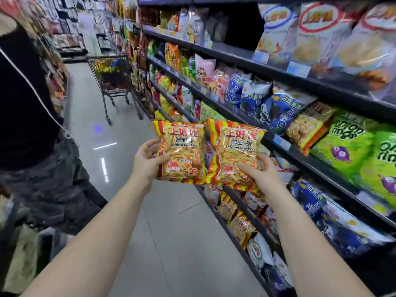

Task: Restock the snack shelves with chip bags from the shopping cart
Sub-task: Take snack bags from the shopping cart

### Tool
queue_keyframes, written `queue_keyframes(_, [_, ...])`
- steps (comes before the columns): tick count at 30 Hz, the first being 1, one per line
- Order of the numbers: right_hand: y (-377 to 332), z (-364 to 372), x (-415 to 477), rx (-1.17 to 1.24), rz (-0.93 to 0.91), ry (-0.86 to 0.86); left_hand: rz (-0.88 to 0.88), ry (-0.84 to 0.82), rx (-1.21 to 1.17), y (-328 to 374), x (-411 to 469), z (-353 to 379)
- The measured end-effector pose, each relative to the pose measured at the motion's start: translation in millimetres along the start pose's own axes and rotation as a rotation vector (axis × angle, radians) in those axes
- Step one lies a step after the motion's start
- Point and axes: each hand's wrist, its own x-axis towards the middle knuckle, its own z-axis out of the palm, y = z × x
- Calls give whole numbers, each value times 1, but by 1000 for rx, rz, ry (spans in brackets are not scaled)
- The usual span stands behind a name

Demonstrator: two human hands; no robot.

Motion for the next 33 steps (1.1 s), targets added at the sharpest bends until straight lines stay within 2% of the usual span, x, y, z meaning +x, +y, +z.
queue_keyframes(4, [-37, 21, 82, 0, -32, 11, 55, -16, -18, 21, 90, 26])
queue_keyframes(9, [-105, 48, 171, -21, -160, 69, 182, -101, -6, 68, 211, 52])
queue_keyframes(14, [-178, 74, 252, 6, -250, 209, 359, -253, 70, 128, 337, 82])
queue_keyframes(20, [-282, 78, 310, 52, -370, 420, 464, -435, -56, 228, 442, 152])
queue_keyframes(25, [-364, 43, 320, -14, -479, 601, 514, -604, -196, 296, 483, 232])
queue_keyframes(33, [-437, -48, 291, -192, -551, 834, 496, -798, -282, 340, 456, 371])
